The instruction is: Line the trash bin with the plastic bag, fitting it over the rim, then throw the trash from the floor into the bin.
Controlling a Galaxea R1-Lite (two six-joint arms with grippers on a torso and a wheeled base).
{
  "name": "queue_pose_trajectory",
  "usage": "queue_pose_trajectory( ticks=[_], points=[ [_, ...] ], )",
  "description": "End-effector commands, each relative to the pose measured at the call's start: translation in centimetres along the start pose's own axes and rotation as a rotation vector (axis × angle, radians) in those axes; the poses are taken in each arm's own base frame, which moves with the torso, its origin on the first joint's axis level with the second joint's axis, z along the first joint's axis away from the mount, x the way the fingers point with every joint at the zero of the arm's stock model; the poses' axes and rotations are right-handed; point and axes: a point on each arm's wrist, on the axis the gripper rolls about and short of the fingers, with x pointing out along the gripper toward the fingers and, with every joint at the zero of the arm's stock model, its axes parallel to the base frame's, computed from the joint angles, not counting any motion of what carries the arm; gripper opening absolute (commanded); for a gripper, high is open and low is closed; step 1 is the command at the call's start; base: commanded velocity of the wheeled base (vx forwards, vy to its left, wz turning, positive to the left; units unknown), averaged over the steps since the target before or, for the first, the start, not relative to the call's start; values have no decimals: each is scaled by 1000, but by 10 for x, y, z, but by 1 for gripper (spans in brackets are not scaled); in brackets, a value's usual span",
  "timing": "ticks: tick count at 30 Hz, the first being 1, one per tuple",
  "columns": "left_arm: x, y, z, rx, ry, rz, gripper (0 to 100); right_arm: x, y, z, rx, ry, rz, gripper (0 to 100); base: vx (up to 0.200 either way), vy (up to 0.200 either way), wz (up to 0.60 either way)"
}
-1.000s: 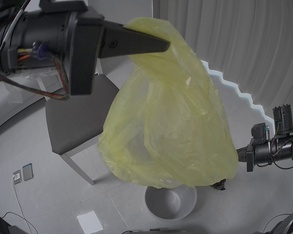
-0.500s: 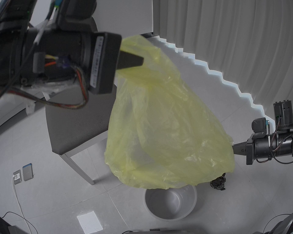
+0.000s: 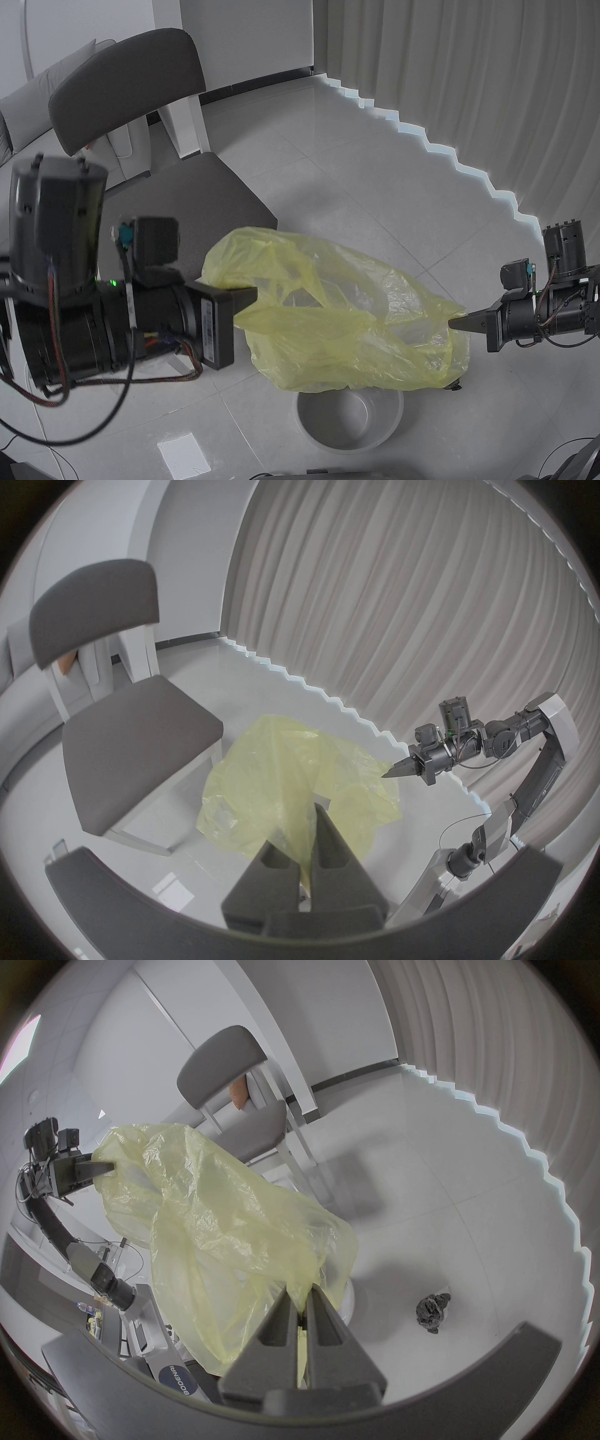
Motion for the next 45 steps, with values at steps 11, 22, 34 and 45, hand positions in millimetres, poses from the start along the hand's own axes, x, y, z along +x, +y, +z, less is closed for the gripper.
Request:
queue_pose_trajectory(
  ticks=[11,22,34,45],
  points=[
    [74,36,-113,-215,115,20,0,60,-30,-37,17,251,-70,0,0,0,0],
    [97,32,-127,-266,44,-111,0,68,-46,-48,39,266,-87,0,0,0,0],
    [119,47,-125,-292,29,-102,0,80,-55,-42,34,231,-95,0,-100,0,0],
    [135,68,-132,-294,-23,-81,0,99,-63,-33,20,187,-96,0,0,0,0]
  ],
)
